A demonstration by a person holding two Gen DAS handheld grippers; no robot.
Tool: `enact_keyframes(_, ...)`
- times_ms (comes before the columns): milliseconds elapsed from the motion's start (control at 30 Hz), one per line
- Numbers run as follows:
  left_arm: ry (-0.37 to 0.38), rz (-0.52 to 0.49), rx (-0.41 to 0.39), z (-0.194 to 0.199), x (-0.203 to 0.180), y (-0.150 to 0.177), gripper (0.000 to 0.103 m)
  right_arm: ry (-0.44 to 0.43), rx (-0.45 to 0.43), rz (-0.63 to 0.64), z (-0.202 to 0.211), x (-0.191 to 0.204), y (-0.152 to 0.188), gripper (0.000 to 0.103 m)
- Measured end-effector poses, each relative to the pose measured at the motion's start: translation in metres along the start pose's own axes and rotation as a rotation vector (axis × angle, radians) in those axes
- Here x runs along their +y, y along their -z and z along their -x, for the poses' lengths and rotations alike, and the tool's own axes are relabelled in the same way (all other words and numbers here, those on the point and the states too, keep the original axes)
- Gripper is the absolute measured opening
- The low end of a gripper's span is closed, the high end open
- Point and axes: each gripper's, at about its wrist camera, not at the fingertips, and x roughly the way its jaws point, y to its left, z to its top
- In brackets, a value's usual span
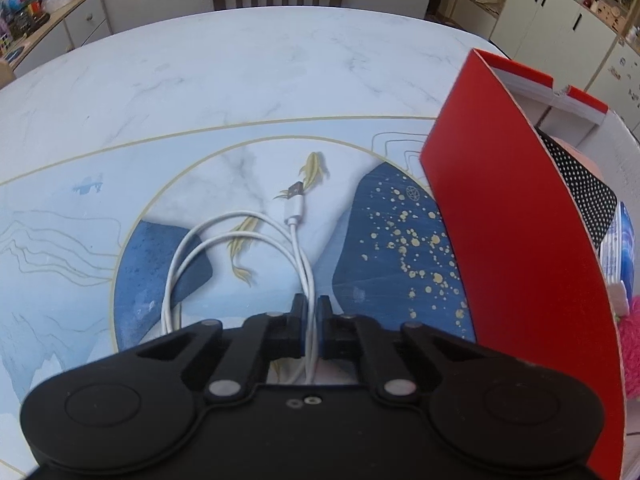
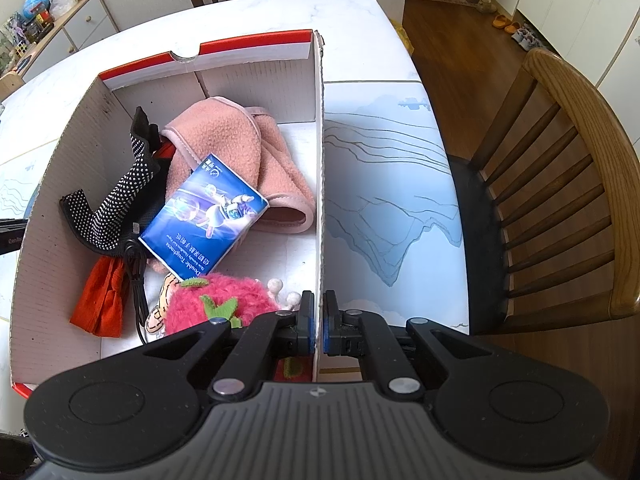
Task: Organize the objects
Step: 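Move the left gripper back to the table and grasp the white cable, then lift the white cable with the left gripper and carry it over the box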
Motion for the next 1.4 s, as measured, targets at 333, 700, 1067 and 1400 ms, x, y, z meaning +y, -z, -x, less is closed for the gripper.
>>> enact_keyframes(333,-0.015,0.029,-0.094,0.033,0.008,-0.006,0.001,0.0,-0.002,0.002,0.0,-0.001,0.001,0.003)
enact_keyframes(700,0.08,0.083,-0.207,0.088,0.019,-0.012,0.001,-0.007,-0.003,0.0,0.001,-0.001,0.001,0.003)
enact_keyframes(1067,0.178,0.002,-0.288,0.141,-0.014,-0.022,0.001,-0.008,-0.003,0.004,0.001,0.0,0.001,0.003)
enact_keyframes(1400,0.273,-0.124,-0.33,0.156,-0.071,-0.04,0.001,-0.02,-0.013,0.02,0.002,-0.001,0.002,0.003)
